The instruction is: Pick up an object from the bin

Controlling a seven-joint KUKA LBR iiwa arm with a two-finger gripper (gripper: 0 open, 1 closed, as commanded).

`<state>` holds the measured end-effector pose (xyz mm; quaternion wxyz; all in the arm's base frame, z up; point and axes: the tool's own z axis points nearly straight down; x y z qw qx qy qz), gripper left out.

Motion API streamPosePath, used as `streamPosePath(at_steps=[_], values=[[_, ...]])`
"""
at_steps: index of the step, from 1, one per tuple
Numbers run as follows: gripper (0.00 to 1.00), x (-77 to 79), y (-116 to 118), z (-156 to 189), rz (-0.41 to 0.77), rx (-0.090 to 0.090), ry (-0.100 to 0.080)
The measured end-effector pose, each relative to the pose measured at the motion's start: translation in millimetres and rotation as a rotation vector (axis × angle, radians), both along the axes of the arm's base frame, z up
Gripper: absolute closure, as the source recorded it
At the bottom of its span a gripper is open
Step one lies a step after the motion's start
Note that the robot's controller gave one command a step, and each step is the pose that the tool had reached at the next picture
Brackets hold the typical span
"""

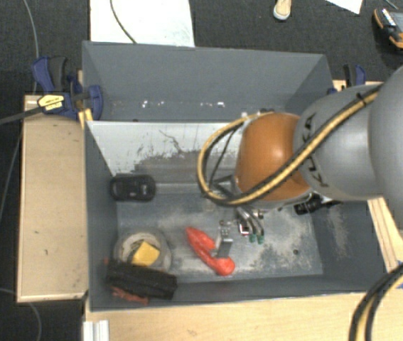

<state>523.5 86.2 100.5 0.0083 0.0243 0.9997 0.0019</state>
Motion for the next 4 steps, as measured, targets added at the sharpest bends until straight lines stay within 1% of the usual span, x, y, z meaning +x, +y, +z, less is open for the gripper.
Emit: streamPosePath(at_steps=[1, 2, 3, 4], values=[[0.0, -40.9, 10.0, -0.6, -0.371, 0.003, 0.014], [0.0, -40.4, -0.1, -30.4, -0.216, 0.003, 0.002], [1.0, -40.1, 1.4, -30.4, -0.55, 0.005, 0.01], [1.0, -40.1, 1.4, -30.4, -0.55, 0.005, 0.01]])
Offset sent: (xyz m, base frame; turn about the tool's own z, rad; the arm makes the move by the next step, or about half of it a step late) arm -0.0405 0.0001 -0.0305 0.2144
